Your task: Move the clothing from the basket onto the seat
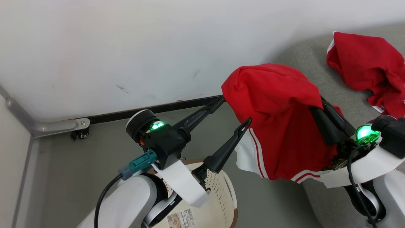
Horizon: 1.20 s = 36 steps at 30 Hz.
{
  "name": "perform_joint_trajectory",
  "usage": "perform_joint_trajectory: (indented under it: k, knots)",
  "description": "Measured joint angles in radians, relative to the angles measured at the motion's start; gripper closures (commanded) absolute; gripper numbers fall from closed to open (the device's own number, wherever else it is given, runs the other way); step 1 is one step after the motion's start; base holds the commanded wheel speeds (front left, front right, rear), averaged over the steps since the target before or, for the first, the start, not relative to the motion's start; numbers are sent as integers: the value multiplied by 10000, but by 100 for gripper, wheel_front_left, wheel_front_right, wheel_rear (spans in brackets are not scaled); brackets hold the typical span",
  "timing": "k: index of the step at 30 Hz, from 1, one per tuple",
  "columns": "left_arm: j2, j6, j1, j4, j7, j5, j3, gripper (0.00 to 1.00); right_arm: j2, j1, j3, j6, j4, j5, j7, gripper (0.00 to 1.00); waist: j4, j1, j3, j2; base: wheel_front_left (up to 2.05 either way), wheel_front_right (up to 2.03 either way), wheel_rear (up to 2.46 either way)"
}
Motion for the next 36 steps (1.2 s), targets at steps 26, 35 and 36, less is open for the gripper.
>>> perform_joint_trajectory:
  k: [26,35,36]
  knots:
    - [-23,-173,-264,462,86,-142,-201,0,420,992,-1195,0,-711,-353,0,100,-2098,0,391,0,0,0,0]
    - [44,-173,-459,472,161,-119,-167,0,552,991,-1208,0,-811,-353,0,100,-2721,0,600,0,0,0,0]
    - [58,-171,-461,472,161,-113,-155,0,573,991,-1208,0,-813,-353,0,100,-2797,0,628,0,0,0,0]
